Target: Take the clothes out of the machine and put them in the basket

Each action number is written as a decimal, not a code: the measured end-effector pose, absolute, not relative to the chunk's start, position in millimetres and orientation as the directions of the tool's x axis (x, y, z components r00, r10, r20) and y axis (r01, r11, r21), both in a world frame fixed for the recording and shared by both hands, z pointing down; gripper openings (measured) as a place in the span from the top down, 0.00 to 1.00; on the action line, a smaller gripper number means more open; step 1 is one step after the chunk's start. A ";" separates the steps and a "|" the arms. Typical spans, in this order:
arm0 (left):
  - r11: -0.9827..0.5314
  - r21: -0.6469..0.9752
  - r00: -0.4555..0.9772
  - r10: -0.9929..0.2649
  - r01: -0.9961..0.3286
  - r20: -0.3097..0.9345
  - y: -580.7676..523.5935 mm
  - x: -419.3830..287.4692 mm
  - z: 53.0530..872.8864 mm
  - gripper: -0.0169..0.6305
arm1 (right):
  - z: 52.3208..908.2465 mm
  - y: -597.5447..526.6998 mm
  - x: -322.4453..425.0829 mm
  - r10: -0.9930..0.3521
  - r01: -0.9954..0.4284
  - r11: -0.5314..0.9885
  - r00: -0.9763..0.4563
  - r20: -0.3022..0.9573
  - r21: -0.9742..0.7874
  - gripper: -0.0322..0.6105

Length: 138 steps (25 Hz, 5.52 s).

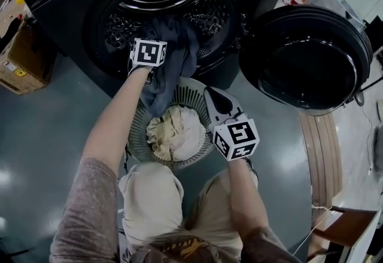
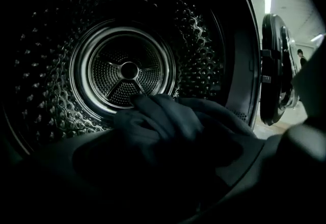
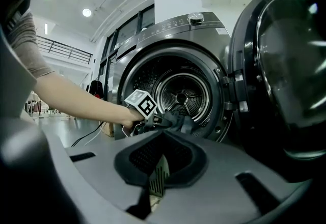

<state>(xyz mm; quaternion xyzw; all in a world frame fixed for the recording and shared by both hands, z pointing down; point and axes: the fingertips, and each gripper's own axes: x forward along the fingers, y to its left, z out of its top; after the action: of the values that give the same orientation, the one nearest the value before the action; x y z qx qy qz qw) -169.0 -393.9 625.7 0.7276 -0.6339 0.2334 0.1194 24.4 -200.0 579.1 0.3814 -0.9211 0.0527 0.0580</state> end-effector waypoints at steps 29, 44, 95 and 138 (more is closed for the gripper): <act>-0.268 -0.136 0.187 -0.884 -0.954 0.429 -342.4 -137.9 598.7 0.90 | 589.0 -206.3 44.4 -0.723 -0.738 0.672 -0.671 0.167 -0.058 0.95; -0.382 -0.074 0.334 -0.873 -0.921 0.356 -220.0 -87.9 543.7 0.91 | 596.0 -209.7 49.5 -0.720 -0.734 0.674 -0.678 0.150 -0.086 0.95; -0.345 -0.133 0.256 -0.859 -0.929 0.443 -358.7 -124.9 584.1 0.16 | 586.9 -206.6 37.8 -0.717 -0.730 0.680 -0.682 0.144 -0.074 0.95; -0.451 0.036 0.420 -0.795 -0.892 0.437 -259.6 -94.6 579.5 0.77 | 576.1 -211.9 62.9 -0.754 -0.761 0.641 -0.648 0.103 -0.097 0.95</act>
<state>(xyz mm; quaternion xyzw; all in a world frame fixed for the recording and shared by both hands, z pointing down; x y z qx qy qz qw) -94.6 -259.6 579.5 0.8321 -0.5068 0.1819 0.1326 62.9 -211.9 576.1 0.4185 -0.9054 0.0660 0.0264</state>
